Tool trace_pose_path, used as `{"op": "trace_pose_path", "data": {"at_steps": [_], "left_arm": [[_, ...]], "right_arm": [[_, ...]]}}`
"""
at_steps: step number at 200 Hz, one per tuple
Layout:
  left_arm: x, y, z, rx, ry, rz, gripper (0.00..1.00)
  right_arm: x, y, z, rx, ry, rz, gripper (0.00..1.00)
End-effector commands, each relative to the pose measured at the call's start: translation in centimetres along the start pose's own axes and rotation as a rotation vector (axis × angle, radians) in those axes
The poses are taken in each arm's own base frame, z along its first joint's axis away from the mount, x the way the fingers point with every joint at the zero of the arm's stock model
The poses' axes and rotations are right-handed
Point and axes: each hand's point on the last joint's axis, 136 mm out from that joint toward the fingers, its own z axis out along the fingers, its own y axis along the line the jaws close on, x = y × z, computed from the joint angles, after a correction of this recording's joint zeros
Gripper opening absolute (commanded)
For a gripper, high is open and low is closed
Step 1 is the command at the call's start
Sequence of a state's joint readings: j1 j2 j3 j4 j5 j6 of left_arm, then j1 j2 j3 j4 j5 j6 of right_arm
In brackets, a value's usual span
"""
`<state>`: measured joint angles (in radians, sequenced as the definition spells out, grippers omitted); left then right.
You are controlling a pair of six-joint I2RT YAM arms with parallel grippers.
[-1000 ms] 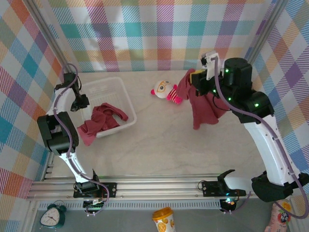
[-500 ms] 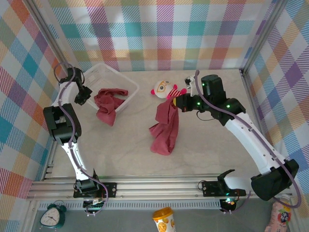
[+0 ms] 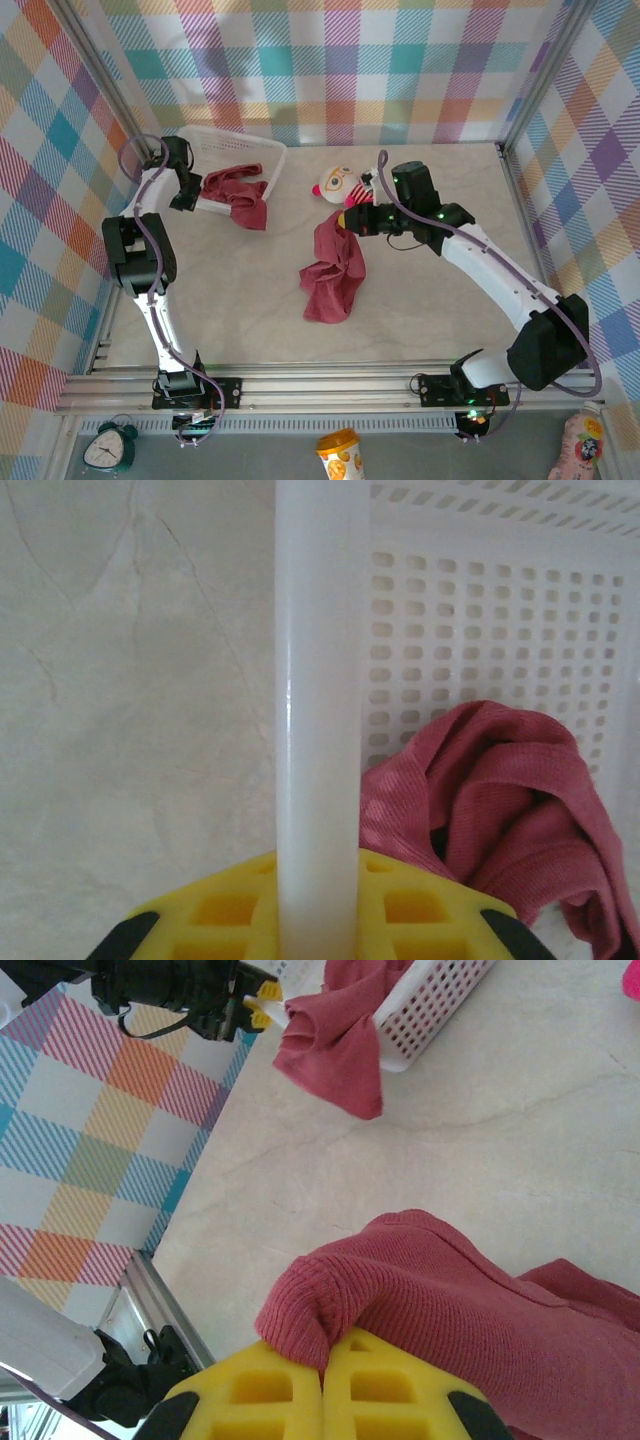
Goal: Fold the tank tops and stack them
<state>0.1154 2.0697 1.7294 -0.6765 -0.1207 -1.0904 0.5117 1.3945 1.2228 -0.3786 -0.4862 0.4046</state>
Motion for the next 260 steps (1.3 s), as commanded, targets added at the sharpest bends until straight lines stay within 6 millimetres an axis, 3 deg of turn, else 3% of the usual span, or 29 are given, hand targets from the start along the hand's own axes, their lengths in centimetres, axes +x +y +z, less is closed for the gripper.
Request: {"op": "trace_pose_path", "data": {"at_steps": [1,35,61,78,109,132,150,177,198,217,260], "left_arm": [[1.6,0.3,1.9,-0.019,0.035,-0.068,0.26],[2.7,-1.2,0.7,0.063,0.095,0.023,0.61],[3.4,-2.3,-2.2,0.144,0.146,0.139,0.78],[4.2,-2.0,-4.4,0.169,0.186,0.23,0.84],[6.9,0.8,-8.1,0.173,0.245,0.41,0.89],[9.7,4.5,-10.5,0.139,0.282,0.544,0.91],[12.6,7.4,-12.1,0.124,0.312,0.65,0.91],[19.2,11.4,-13.3,0.153,0.433,0.722,0.91],[24.3,14.0,-13.2,0.153,0.513,0.75,0.89],[28.2,15.0,-13.1,0.173,0.555,0.81,0.87],[33.2,15.4,-13.0,0.204,0.605,0.963,0.74]], "right_arm": [[-0.4,1.4,0.6,-0.088,0.003,-0.024,0.05],[2.1,-0.8,1.6,-0.031,0.081,-0.031,0.1],[4.0,-3.4,1.2,0.091,0.11,-0.038,0.13],[5.3,-5.9,0.1,0.222,0.136,-0.036,0.14],[8.2,-11.1,-2.9,0.469,0.174,0.039,0.14],[10.0,-14.1,-5.4,0.61,0.192,0.084,0.19],[10.6,-15.3,-7.0,0.675,0.198,0.081,0.25],[10.1,-14.1,-6.9,0.609,0.193,-0.023,0.38],[8.4,-10.2,-5.6,0.42,0.103,-0.139,0.45],[7.9,-7.0,-4.0,0.285,0.044,-0.247,0.48],[9.1,-9.5,0.0,0.332,0.164,-0.22,0.54]]}}
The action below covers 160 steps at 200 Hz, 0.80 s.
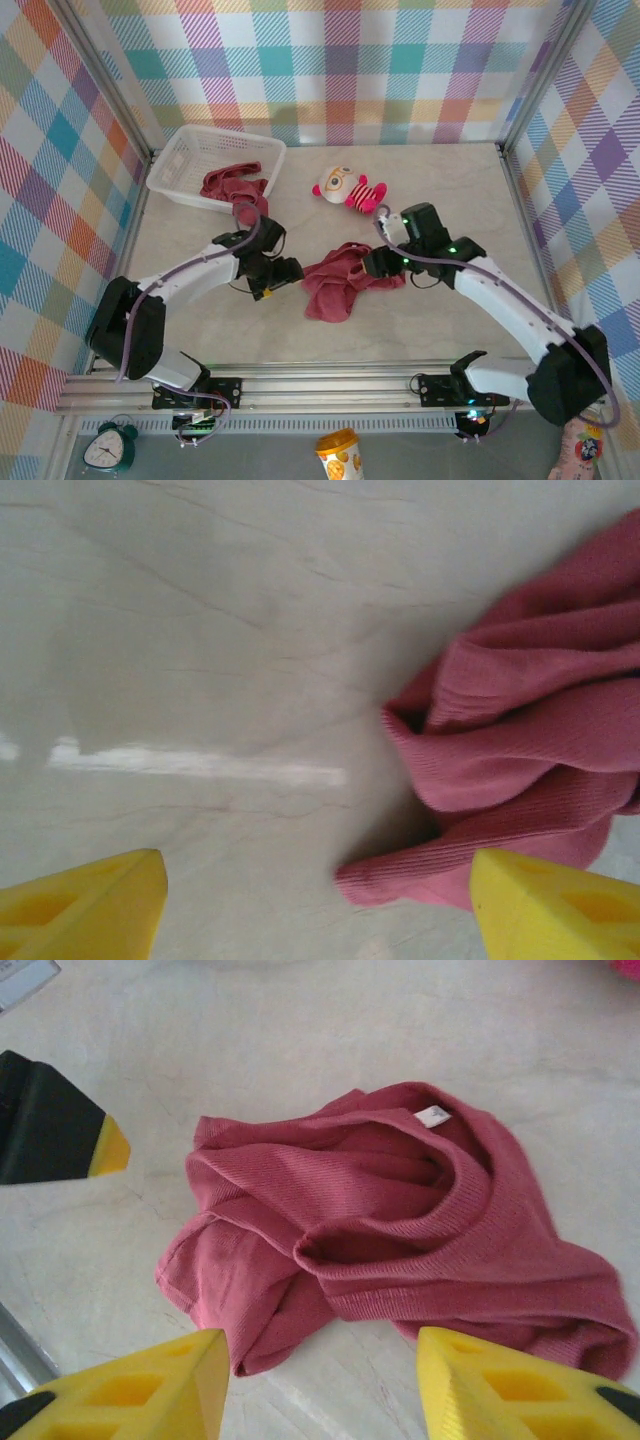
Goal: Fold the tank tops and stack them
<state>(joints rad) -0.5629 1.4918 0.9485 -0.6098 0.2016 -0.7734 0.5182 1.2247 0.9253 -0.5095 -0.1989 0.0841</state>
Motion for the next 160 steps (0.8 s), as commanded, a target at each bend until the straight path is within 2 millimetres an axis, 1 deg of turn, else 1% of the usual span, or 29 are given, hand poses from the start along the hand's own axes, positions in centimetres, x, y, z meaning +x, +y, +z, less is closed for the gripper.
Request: {"op": "trace_pose_path", "data": {"at_steps": [1,17,31,43,55,78,95,107,115,124,145,160], "left_arm": [[0.1,-2.2,1.1,0.042,-0.005,0.047,0.74],[0.5,-3.0,2.1,0.057,0.014,0.078,0.68],[0.8,-2.9,3.3,0.044,0.037,0.084,0.63],[1.0,-3.2,4.1,0.06,0.059,0.082,0.58],[1.5,-3.8,4.7,0.072,0.08,0.09,0.55],[2.7,-4.9,4.3,0.072,0.087,0.138,0.55],[3.4,-4.7,3.7,0.048,0.082,0.162,0.55],[3.8,-4.0,3.2,0.017,0.079,0.174,0.55],[4.1,-3.6,2.9,0.001,0.078,0.183,0.55],[4.4,-3.5,2.5,-0.005,0.076,0.196,0.55],[5.2,-4.0,2.0,-0.007,0.077,0.243,0.54],[6.1,-4.4,2.1,-0.025,0.087,0.285,0.54]], "right_arm": [[-0.5,-0.4,2.2,-0.003,0.012,-0.008,0.54],[-0.3,0.0,3.4,-0.026,0.045,0.022,0.55],[0.0,0.9,4.5,-0.037,0.052,-0.002,0.57],[0.2,1.1,5.4,-0.034,0.06,-0.007,0.59],[0.5,1.2,6.4,-0.031,0.073,-0.002,0.59],[0.9,0.4,7.8,0.018,0.098,-0.001,0.59],[1.4,-0.8,8.7,0.079,0.125,0.005,0.59],[1.6,-1.5,9.1,0.113,0.143,0.008,0.59],[1.8,-1.8,9.5,0.122,0.153,0.008,0.56],[2.1,-2.2,9.9,0.141,0.174,0.014,0.52],[2.3,-2.7,10.2,0.161,0.189,0.017,0.31],[2.2,-2.5,10.0,0.153,0.177,0.022,0.22]]}}
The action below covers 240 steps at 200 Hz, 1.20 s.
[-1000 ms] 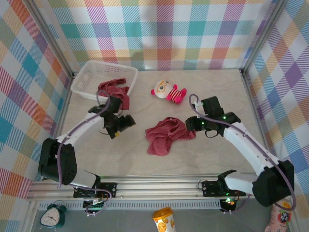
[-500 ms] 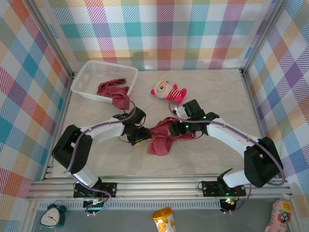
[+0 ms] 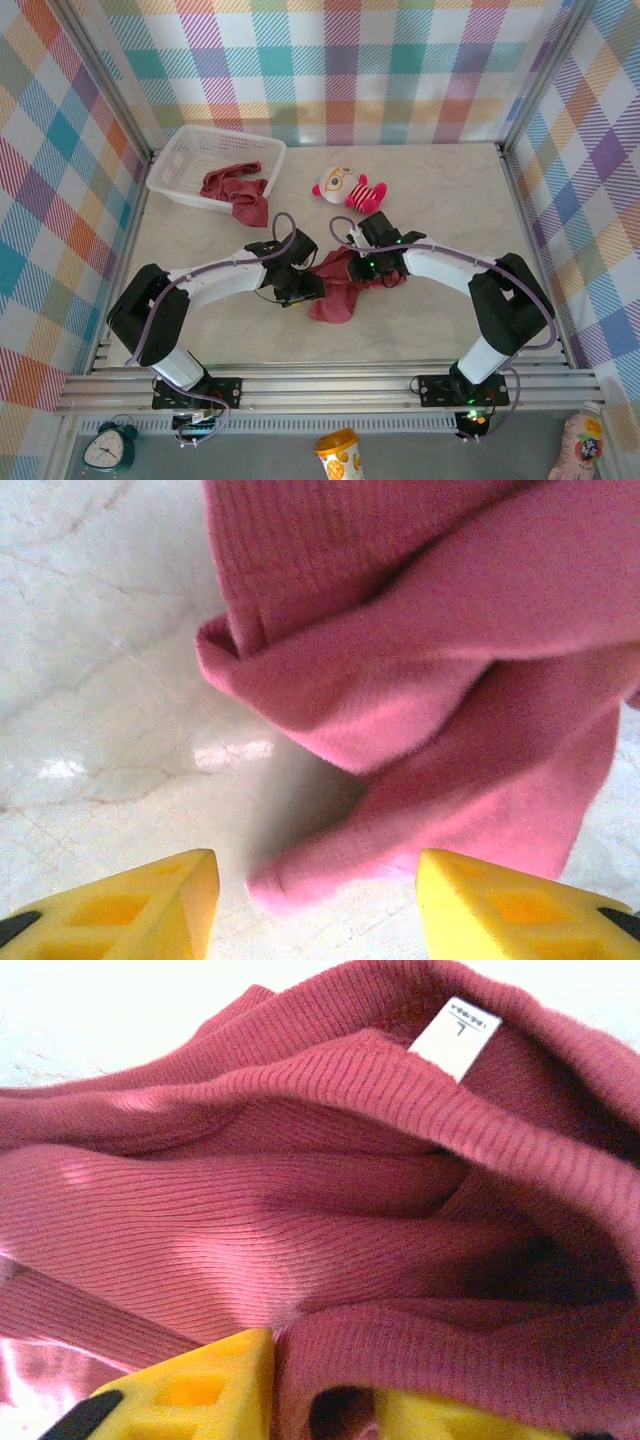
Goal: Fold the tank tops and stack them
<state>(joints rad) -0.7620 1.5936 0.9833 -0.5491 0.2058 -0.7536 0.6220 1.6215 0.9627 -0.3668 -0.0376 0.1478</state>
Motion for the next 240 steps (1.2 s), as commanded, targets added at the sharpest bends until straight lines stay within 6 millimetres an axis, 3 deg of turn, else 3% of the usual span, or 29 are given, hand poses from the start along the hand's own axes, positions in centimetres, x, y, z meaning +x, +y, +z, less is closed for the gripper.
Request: {"op": "trace_pose_path", "data": {"at_steps": [1,31,55,80,111,128,147,162,173,192,207,240], "left_arm": [[1.2,-0.7,-0.7,-0.038,0.01,0.082,0.54],[2.5,-0.6,0.8,-0.079,0.052,0.133,0.5],[2.3,0.6,1.4,-0.148,0.06,0.17,0.44],[2.2,-0.5,1.7,-0.107,0.062,0.177,0.41],[2.4,0.7,2.7,-0.163,0.081,0.197,0.41],[2.1,0.0,3.0,-0.142,0.082,0.204,0.39],[1.9,-1.0,2.9,-0.11,0.082,0.207,0.29],[2.0,-1.5,2.5,-0.097,0.092,0.216,0.08],[2.1,-1.9,1.8,-0.085,0.096,0.223,0.02],[2.0,-3.4,0.0,-0.036,0.092,0.233,0.0],[1.8,-6.0,-1.7,0.048,0.079,0.237,0.0],[1.5,-12.6,-5.8,0.183,0.051,0.306,0.0]], "right_arm": [[-1.3,-0.1,-0.6,0.015,-0.037,0.002,0.21],[-1.0,-0.2,-1.0,0.004,-0.043,0.017,0.16],[-1.1,-0.2,-1.2,-0.004,-0.045,0.025,0.15],[-1.3,-0.1,-1.4,-0.005,-0.047,0.024,0.15],[-1.4,-0.1,-1.5,-0.007,-0.048,0.023,0.14],[-1.4,-0.1,-1.6,-0.009,-0.048,0.023,0.13],[-1.6,-0.2,-1.8,-0.01,-0.053,0.023,0.1],[-1.9,-0.4,-2.3,-0.006,-0.069,0.026,0.07],[-2.3,-0.8,-2.9,0.001,-0.086,0.033,0.05],[-3.2,-2.4,-4.4,0.035,-0.133,0.054,0.04],[-4.6,-4.1,-6.3,0.067,-0.193,0.072,0.02],[-8.3,-8.9,-13.5,0.182,-0.369,0.105,0.01]]}}
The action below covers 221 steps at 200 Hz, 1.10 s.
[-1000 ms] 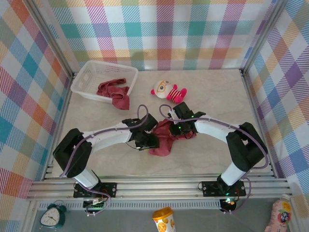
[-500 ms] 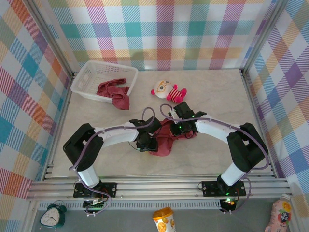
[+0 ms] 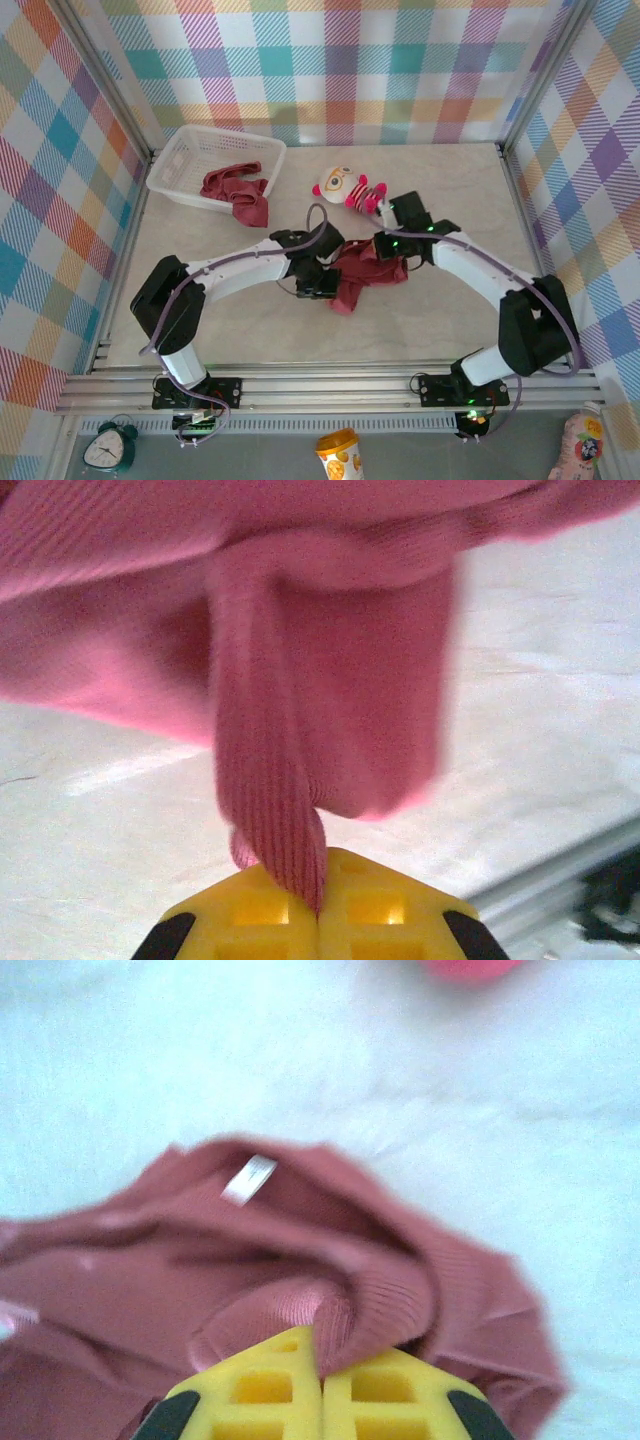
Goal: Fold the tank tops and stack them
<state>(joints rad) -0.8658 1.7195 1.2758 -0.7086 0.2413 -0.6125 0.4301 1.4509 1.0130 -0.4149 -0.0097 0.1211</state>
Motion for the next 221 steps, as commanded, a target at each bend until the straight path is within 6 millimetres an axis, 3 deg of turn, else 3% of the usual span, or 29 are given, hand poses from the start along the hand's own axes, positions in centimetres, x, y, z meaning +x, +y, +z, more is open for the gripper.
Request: {"op": "trace_pose_path", "data": {"at_steps": [1,30,51,74,93,112,133,140,155,173,188,206,221], "left_arm": [[-0.3,-6.1,-4.3,0.146,-0.027,0.075,0.0],[-1.7,-12.1,-8.5,0.246,-0.073,0.167,0.0],[-2.5,-16.0,-11.8,0.315,-0.117,0.225,0.0],[-2.9,-19.3,-15.8,0.399,-0.16,0.273,0.0],[-2.8,-20.2,-18.0,0.44,-0.184,0.279,0.0],[-2.3,-18.3,-18.3,0.387,-0.203,0.258,0.0],[-0.7,-14.1,-14.7,0.306,-0.162,0.177,0.0],[0.1,-11.9,-12.3,0.262,-0.121,0.137,0.0],[2.1,-8.0,-8.9,0.193,-0.075,0.07,0.0],[3.8,-4.3,-5.9,0.139,-0.047,0.001,0.0],[4.6,-0.9,-4.4,0.044,-0.045,-0.036,0.0],[5.5,3.1,-3.1,-0.078,-0.022,-0.108,0.0],[6.3,4.9,-2.4,-0.141,0.008,-0.141,0.0]], "right_arm": [[-5.1,-3.0,-5.2,0.081,-0.167,-0.009,0.01],[-9.5,-7.4,-12.7,0.2,-0.343,0.008,0.01],[-12.5,-9.1,-18.9,0.273,-0.48,0.001,0.0],[-15.4,-8.9,-24.0,0.332,-0.592,-0.077,0.0],[-17.0,-7.7,-25.7,0.288,-0.642,-0.103,0.01],[-17.4,-5.8,-24.2,0.146,-0.625,-0.085,0.01],[-15.9,-3.0,-20.0,0.002,-0.532,-0.066,0.01],[-15.3,-1.4,-18.5,-0.038,-0.505,-0.083,0.01],[-13.3,2.6,-15.7,-0.101,-0.448,-0.124,0.01],[-10.9,7.5,-12.5,-0.214,-0.379,-0.124,0.01],[-9.0,11.5,-9.8,-0.29,-0.32,-0.144,0.01],[-7.5,14.8,-6.1,-0.371,-0.228,-0.147,0.01],[-6.7,17.4,-3.1,-0.424,-0.163,-0.153,0.02]]}}
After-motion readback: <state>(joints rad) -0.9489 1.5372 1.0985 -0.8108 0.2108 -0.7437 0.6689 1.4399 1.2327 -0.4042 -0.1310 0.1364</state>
